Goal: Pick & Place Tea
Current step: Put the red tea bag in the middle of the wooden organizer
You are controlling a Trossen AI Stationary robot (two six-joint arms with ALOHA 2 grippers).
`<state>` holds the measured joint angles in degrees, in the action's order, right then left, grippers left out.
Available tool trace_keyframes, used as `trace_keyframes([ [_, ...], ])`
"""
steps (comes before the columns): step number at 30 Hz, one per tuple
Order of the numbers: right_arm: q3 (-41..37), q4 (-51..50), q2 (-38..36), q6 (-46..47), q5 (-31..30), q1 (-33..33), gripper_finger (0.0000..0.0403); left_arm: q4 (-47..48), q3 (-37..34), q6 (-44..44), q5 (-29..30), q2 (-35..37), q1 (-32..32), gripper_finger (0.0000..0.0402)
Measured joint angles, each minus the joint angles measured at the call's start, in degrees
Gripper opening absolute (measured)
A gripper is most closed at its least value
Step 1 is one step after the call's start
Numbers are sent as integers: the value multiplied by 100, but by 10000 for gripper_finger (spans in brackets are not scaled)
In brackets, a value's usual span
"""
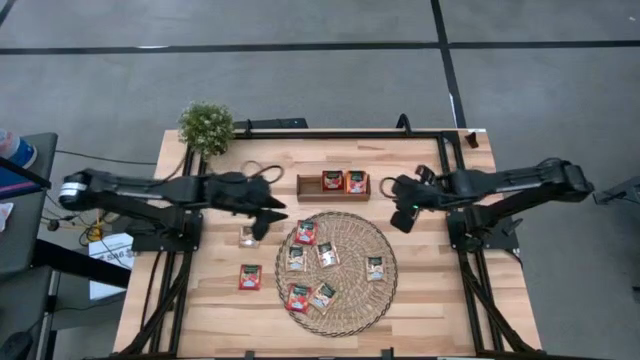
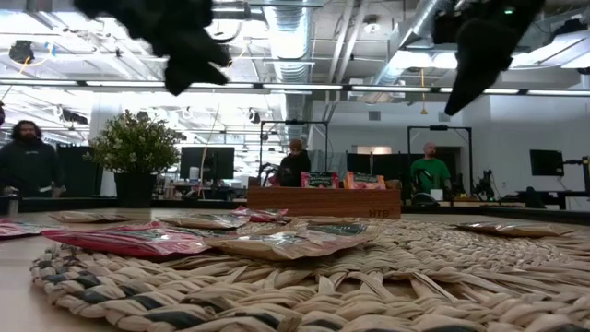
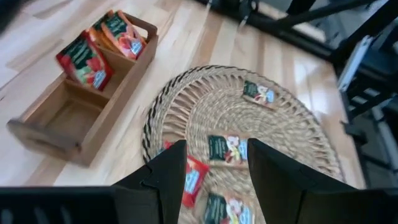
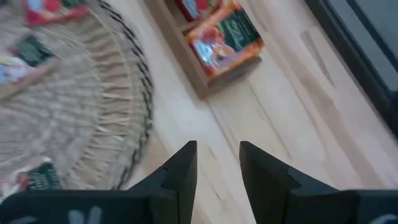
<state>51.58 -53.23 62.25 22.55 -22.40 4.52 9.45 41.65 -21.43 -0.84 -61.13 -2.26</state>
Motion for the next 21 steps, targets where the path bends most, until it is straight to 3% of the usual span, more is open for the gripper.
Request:
trace_keyframes([
  [5,-741,535,-1019,13,-6,179,113,795,1230,195,-44,-1380,-2,161],
  [12,-1661,1608,-2550,153,-28,410,113,2716,2827,549,-320,-2869,4,161],
  [16,-1943,1942,-3262,205,-22,563,113,3269,3324,780,-427,-3356,4,161],
  [21,-2253,2213,-3947,126,-142,767,113,3331,3440,1102,-455,-3665,4,161],
])
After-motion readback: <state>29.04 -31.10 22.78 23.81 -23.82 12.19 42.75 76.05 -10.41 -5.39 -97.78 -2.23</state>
